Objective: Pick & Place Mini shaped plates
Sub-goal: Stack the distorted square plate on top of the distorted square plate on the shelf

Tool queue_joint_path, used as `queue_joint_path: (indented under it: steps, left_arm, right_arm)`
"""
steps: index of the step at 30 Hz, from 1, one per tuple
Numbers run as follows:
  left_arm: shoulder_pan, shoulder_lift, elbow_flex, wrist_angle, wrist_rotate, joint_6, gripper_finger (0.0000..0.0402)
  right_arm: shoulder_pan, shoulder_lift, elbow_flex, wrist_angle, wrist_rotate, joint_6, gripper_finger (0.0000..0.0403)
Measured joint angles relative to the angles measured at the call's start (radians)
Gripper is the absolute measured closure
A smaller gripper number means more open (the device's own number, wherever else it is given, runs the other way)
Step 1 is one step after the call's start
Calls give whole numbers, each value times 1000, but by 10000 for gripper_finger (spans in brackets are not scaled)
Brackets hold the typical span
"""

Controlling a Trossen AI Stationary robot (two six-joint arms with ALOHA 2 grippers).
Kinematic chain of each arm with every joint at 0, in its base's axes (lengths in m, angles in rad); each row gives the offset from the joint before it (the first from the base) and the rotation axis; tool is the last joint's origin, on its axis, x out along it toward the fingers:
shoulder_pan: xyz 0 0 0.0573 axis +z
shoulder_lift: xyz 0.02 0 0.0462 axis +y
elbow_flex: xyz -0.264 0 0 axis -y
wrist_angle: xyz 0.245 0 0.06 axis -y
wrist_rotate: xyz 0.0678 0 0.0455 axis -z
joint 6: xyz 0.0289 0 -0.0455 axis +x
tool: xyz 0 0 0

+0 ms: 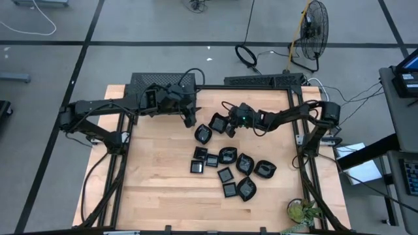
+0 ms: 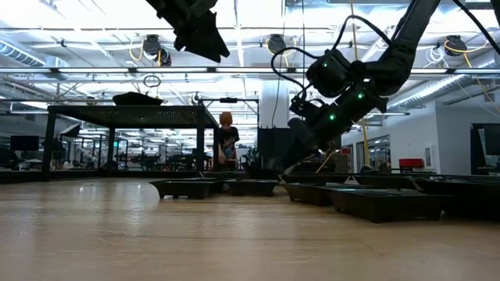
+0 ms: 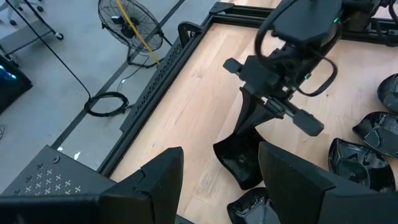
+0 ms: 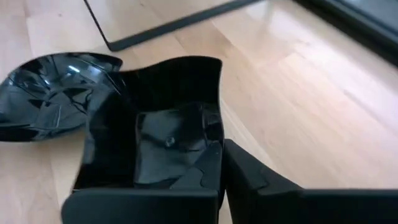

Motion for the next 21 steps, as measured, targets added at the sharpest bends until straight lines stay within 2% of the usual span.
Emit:
queue_joint_path:
  steps: [4,7,14,18,21]
  left_arm:
    - [0,0,0,-1,0,0,188]
    - [0,0,0,-4,1,-8,188]
    - [-2,0,0,-31,2,-46,188]
    - [-8,15,0,-38,16,-53,188]
    - [-18,39,1,-25,18,-50,188]
  right_arm:
    - [26,-29,0,-3,6,-38,402]
    - [53,-52,-1,-6,56,-68,402]
    - [128,-161,-16,-117,274,-137,403]
    - [170,-239,-57,-114,395,-169,403]
    - [201,-288,-105,-36,493,-227,403]
